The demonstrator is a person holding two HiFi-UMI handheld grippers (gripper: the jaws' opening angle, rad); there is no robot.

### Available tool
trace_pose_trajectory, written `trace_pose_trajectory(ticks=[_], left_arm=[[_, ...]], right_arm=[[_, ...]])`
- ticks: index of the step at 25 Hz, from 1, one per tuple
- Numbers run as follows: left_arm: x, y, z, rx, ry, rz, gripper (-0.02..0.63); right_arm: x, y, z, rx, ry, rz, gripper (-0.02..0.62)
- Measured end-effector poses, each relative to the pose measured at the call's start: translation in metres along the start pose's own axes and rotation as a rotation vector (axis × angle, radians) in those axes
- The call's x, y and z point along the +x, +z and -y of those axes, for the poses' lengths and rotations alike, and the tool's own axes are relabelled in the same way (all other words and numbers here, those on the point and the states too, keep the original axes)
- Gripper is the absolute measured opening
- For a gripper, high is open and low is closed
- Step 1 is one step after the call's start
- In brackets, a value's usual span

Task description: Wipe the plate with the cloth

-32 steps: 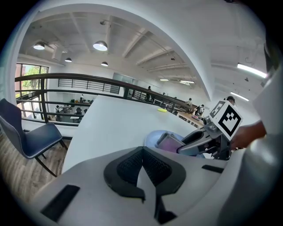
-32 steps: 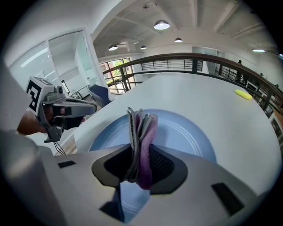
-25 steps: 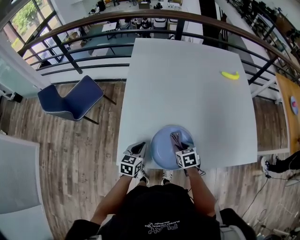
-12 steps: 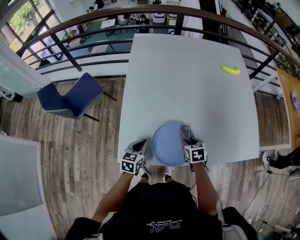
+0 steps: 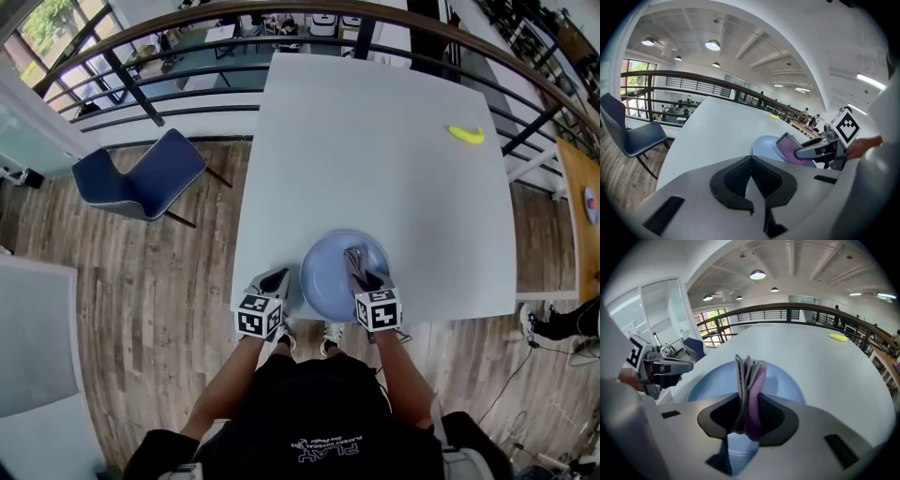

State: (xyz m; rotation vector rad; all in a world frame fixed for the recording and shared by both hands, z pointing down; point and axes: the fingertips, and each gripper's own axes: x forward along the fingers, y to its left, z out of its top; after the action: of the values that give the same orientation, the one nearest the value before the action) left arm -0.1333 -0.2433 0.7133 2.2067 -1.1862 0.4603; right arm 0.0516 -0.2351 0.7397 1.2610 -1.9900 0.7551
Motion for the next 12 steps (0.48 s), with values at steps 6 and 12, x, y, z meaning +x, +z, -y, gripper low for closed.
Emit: trace_pose_trajectory(ticks=[6, 12], left_arm=[[-0.016, 0.007, -0.016, -0.038, 0.047, 0.040, 0.012], [-0.032, 0.001, -0.024, -0.063, 0.074, 0.046, 0.012]], right_arm=[[0.005, -0.007, -0.072, -0.068, 0.142, -0.017, 0.120], [0.011, -0.012, -0.104, -0.095, 0.196, -0.041, 0.121]])
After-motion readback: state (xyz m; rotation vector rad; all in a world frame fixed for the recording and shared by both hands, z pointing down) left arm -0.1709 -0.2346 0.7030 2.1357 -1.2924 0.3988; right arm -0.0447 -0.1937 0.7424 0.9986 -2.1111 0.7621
